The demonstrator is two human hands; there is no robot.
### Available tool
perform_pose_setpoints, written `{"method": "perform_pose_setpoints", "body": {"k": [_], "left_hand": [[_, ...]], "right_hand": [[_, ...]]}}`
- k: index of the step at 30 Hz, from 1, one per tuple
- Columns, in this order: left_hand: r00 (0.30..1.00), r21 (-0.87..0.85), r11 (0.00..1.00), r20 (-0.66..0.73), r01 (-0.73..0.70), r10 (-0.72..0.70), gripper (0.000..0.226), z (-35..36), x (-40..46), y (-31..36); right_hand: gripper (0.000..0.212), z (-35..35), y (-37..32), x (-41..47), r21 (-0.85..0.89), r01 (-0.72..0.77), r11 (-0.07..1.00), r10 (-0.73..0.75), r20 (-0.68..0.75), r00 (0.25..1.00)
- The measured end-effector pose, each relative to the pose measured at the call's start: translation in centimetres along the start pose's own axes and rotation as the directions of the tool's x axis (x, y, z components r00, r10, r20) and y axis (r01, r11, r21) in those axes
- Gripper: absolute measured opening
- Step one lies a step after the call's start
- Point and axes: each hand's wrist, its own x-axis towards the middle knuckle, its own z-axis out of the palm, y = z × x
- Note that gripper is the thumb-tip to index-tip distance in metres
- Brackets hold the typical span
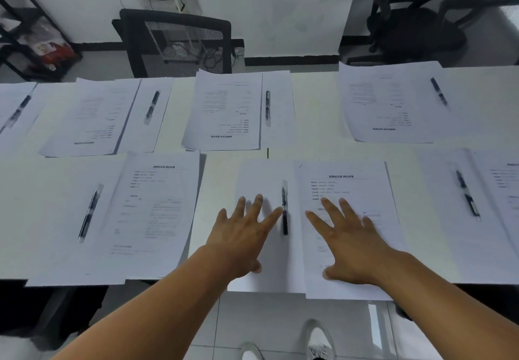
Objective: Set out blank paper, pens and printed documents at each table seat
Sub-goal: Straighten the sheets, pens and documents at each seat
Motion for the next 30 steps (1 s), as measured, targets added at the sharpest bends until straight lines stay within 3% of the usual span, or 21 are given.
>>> {"method": "perform_pose_setpoints", "body": {"k": [12,30], "left_hand": [[0.998,0.014,0.998,0.009,-0.061,0.061,0.127,0.4,1.5,0.2],[0.999,0.013,0.999,0.022,-0.045,0.044,0.128,0.1,1.9,0.7]], "right_hand": [[0.127,-0.7,2.7,0.1,0.081,-0.002,0.997,0.002,-0.010,1.000],[0.125,-0.7,1.4,0.2,0.046,0.018,0.999,-0.016,-0.038,0.999]]}}
